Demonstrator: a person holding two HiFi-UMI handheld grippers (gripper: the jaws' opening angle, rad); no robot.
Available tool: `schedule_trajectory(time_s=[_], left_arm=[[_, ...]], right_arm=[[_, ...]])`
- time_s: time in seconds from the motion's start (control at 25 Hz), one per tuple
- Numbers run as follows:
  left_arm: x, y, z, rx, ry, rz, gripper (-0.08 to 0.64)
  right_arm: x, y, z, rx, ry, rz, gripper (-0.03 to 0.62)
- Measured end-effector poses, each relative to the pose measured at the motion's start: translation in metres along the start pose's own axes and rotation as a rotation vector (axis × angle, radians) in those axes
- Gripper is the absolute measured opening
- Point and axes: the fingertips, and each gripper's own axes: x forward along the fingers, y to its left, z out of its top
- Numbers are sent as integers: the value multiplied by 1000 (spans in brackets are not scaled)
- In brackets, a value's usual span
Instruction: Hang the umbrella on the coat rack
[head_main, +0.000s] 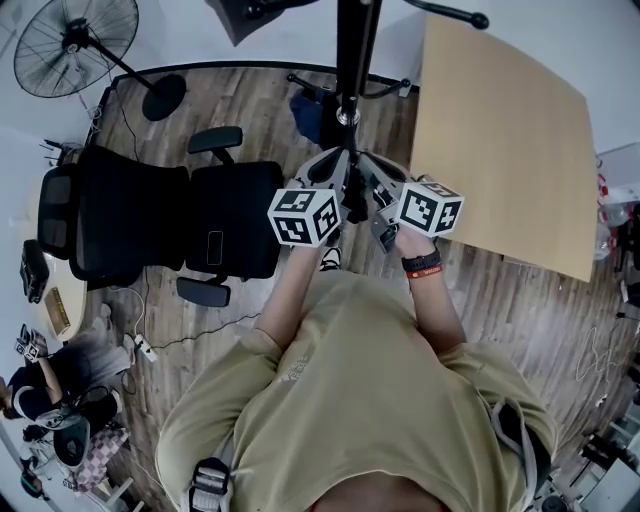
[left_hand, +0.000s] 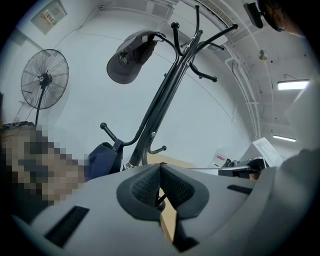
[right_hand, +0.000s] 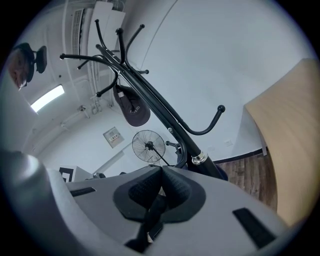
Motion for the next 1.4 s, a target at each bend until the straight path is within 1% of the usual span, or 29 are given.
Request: schedule_trajectory(time_s=[0.16, 0.4, 0.52, 0.56, 0.68, 0.76, 0.92, 1.12, 1.2, 1.4], left_arm=[[6, 1, -1, -1, 3, -3, 23], [9, 12, -1, -13, 11, 28, 23], [14, 18, -13, -24, 45, 49, 23], [14, 19, -18, -26, 57, 52, 23], [10, 21, -28, -25, 65, 53, 23], [9, 22, -30, -13, 65, 46, 23], [18, 16, -37, 8, 98, 29, 23], [15, 6, -45, 78, 116, 7, 23], [13, 2, -46, 80, 119, 5, 25], [1, 4, -48, 49, 114, 2, 25]], right_arm=[[0, -9, 4, 1, 1, -12, 18], [6, -11, 3, 6, 19, -5, 18], [-1, -17, 21, 29, -58, 15, 15], [-5, -19, 28, 22, -80, 11, 14], [-15, -29, 38, -13, -110, -33, 15], [-19, -34, 36, 2, -115, -39, 15], [-20, -33, 24, 23, -83, -27, 15], [-14, -18, 9, -9, -51, -8, 15], [-16, -16, 6, -23, -44, -12, 15], [-17, -10, -5, -28, -32, -13, 15]])
